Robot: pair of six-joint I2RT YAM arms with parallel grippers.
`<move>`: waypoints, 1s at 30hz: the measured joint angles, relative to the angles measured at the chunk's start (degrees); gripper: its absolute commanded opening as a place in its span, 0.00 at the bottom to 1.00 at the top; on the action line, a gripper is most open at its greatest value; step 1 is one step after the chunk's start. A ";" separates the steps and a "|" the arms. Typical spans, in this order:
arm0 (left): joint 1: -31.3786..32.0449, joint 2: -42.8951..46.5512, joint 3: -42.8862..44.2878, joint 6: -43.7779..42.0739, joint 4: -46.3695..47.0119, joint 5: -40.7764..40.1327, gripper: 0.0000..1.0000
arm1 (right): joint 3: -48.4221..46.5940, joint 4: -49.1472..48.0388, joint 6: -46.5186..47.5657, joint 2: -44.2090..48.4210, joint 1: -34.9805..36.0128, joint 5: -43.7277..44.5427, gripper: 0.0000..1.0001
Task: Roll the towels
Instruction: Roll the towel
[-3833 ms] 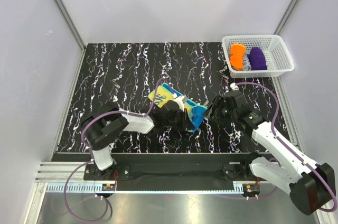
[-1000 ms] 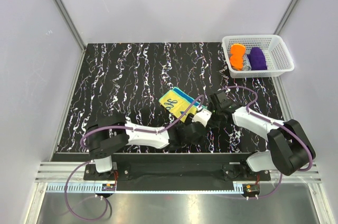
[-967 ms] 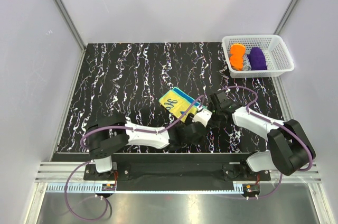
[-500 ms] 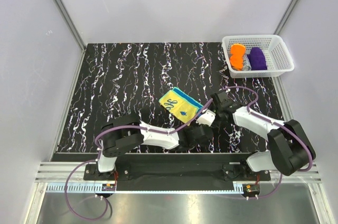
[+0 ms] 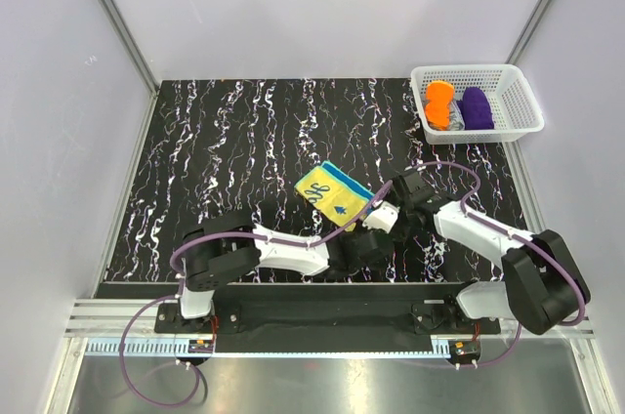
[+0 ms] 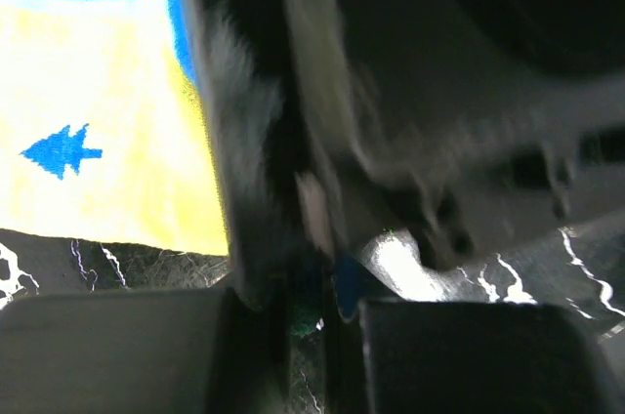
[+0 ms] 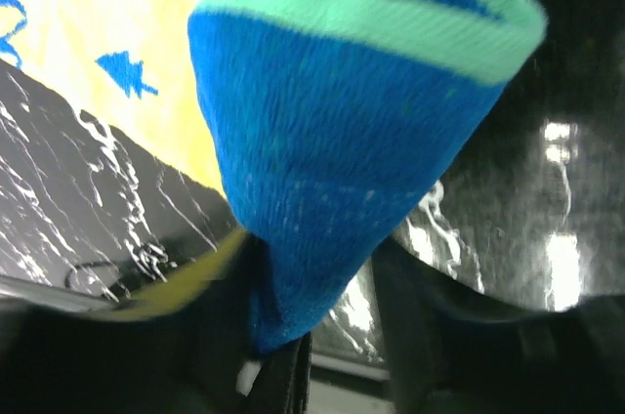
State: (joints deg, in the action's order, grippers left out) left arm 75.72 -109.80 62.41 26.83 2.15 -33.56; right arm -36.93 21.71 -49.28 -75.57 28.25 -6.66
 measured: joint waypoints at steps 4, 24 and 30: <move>-0.61 1.62 -0.63 0.33 -0.48 2.99 0.00 | -1.38 3.89 0.63 0.72 0.52 1.81 0.83; -4.94 5.99 -6.12 5.25 0.57 17.68 0.00 | -10.32 16.70 3.91 12.35 -7.32 14.95 0.94; -10.08 7.37 -7.85 8.83 2.78 27.45 0.00 | -3.54 12.24 4.28 24.06 -7.43 10.27 0.84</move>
State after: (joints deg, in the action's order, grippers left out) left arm 65.65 -102.43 54.57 35.66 4.93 -6.11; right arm -40.47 33.95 -44.99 -51.51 20.82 3.62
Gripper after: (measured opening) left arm 0.113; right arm 0.870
